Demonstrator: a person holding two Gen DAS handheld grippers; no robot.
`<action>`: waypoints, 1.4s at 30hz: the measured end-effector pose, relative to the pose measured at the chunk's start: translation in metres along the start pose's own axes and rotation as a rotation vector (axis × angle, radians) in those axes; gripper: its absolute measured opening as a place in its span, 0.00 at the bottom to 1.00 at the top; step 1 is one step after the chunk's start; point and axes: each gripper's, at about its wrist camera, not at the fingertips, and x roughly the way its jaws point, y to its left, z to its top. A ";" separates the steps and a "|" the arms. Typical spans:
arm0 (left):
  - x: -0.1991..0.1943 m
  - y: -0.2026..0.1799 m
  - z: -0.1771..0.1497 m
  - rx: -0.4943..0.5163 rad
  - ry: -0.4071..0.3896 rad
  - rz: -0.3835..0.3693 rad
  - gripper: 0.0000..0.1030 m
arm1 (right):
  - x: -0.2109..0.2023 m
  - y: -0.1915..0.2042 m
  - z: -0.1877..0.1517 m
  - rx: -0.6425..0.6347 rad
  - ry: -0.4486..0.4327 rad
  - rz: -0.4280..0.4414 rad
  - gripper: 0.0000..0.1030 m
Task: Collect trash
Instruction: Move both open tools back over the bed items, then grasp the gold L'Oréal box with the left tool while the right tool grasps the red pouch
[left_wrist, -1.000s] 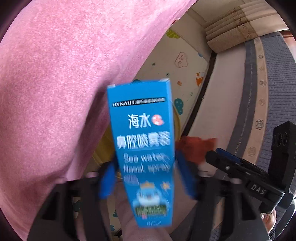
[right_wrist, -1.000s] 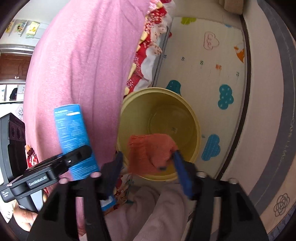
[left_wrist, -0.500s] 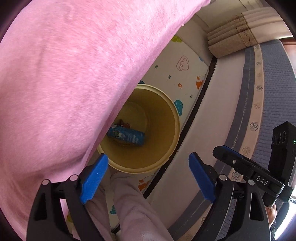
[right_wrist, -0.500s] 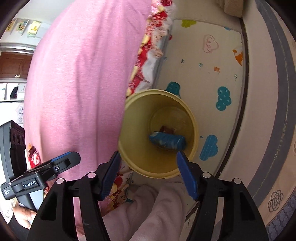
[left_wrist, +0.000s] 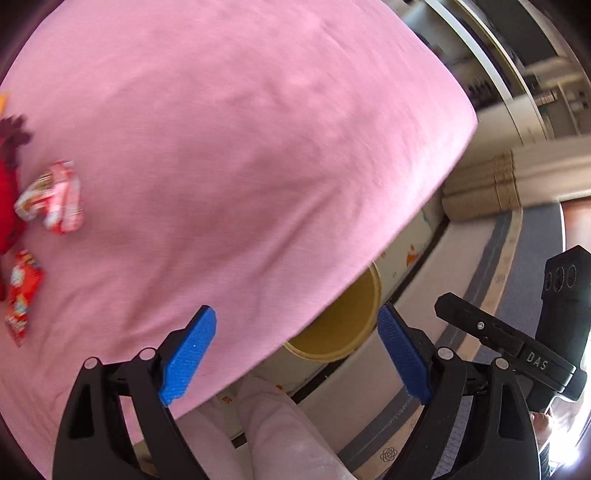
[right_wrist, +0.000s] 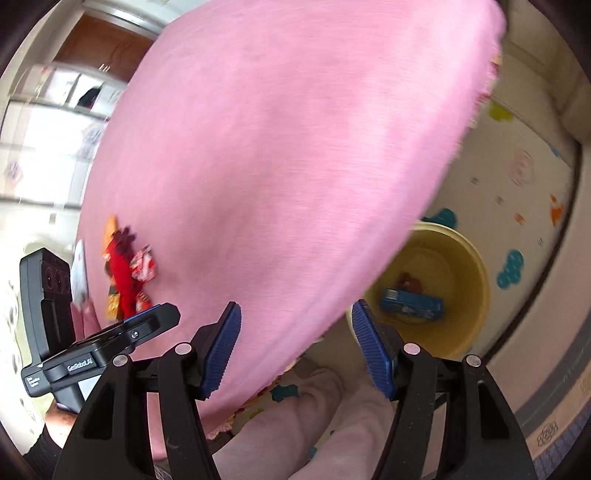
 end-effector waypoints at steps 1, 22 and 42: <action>-0.012 0.016 -0.001 -0.033 -0.020 0.007 0.86 | 0.004 0.015 0.002 -0.028 0.010 0.004 0.60; -0.154 0.293 -0.038 -0.435 -0.217 0.064 0.86 | 0.139 0.317 -0.018 -0.398 0.158 0.073 0.60; -0.121 0.379 0.005 -0.568 -0.147 0.089 0.86 | 0.218 0.386 0.019 -0.552 0.243 0.033 0.60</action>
